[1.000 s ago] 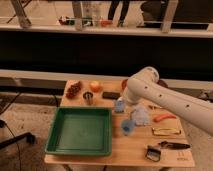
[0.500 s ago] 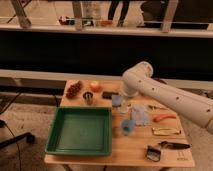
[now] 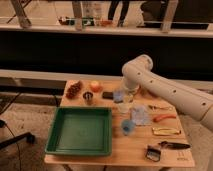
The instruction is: Place sponge in paper cup
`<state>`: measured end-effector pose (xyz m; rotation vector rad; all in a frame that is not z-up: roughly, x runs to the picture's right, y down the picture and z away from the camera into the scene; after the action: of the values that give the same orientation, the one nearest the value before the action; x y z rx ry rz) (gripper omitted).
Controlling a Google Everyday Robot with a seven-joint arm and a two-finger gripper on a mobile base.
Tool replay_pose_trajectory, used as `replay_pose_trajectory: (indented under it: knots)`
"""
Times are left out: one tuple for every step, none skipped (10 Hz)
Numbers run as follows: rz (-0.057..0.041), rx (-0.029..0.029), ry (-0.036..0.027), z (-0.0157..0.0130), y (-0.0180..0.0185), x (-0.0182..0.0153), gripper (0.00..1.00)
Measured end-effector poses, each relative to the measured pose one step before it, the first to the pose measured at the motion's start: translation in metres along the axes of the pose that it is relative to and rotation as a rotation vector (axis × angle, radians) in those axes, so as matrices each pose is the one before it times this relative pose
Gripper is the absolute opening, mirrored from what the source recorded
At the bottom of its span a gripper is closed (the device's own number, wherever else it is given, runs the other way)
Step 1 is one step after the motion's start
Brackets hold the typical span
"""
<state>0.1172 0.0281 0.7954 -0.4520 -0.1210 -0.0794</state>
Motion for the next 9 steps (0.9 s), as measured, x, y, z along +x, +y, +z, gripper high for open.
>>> replay_pose_trajectory:
  knots:
    - [0.00296, -0.00839, -0.00169, 0.00247, 0.00159, 0.00083, 0.0]
    - [0.00095, -0.00545, -0.00391, 0.00278, 0.00091, -0.00104, 0.0]
    - [0.0007, -0.00742, -0.00333, 0.00415, 0.00157, -0.0009, 0.0]
    - [0.00089, -0.00846, -0.00269, 0.0053, 0.0021, -0.00036, 0.0]
    - [0.00282, -0.00267, -0.00123, 0.00252, 0.00035, 0.00018, 0.0]
    - [0.00057, 0.00049, 0.00041, 0.00086, -0.00107, -0.00054, 0.0]
    - [-0.00152, 0.00198, -0.00138, -0.0004, -0.00206, -0.0024, 0.0]
    - [-0.00089, 0.00148, 0.0002, -0.00025, -0.00117, -0.00113, 0.0]
    - [0.0021, 0.00214, 0.0018, -0.0013, -0.00064, 0.00053, 0.0]
